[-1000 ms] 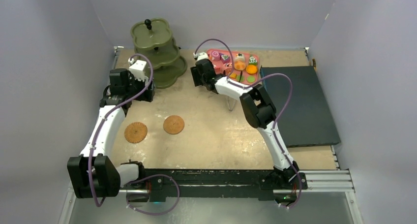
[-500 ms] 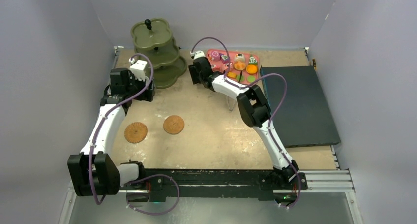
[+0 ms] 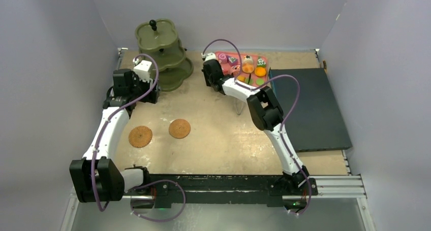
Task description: Serve the afternoon tea
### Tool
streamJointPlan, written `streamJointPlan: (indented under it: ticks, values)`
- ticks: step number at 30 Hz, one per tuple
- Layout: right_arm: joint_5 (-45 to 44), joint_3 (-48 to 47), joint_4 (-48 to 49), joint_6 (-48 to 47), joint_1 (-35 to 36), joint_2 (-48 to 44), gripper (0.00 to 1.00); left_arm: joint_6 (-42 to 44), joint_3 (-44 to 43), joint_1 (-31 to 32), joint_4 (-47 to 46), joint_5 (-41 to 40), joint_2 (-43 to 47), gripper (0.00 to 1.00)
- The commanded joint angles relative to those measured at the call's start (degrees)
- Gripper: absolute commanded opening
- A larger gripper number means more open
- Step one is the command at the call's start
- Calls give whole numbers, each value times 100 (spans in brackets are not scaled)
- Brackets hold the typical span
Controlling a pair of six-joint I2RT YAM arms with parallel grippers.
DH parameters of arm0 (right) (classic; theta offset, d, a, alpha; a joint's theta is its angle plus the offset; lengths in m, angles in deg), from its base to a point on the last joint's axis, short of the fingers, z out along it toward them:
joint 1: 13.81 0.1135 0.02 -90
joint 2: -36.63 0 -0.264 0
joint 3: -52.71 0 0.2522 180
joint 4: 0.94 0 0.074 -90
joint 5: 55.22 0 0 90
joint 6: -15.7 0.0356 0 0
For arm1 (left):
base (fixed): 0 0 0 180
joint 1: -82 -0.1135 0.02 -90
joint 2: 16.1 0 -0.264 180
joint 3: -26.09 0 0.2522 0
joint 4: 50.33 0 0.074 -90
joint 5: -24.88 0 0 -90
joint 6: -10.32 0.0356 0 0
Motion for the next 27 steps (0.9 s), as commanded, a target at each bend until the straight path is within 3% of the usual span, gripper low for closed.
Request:
streamJointPlan:
  ticks: [1,17,27]
  values:
    - [-247,516,-75,416,79,-447,17,58,-249,-16,-47,-14,171,71]
    - [-534,2188,495,906,577,-1444,5,119,-309,-18,26,-1,299,71]
    - [-1013,3372,429,1818,1214,-2078,0,168,-299,-18,109,30,364,70]
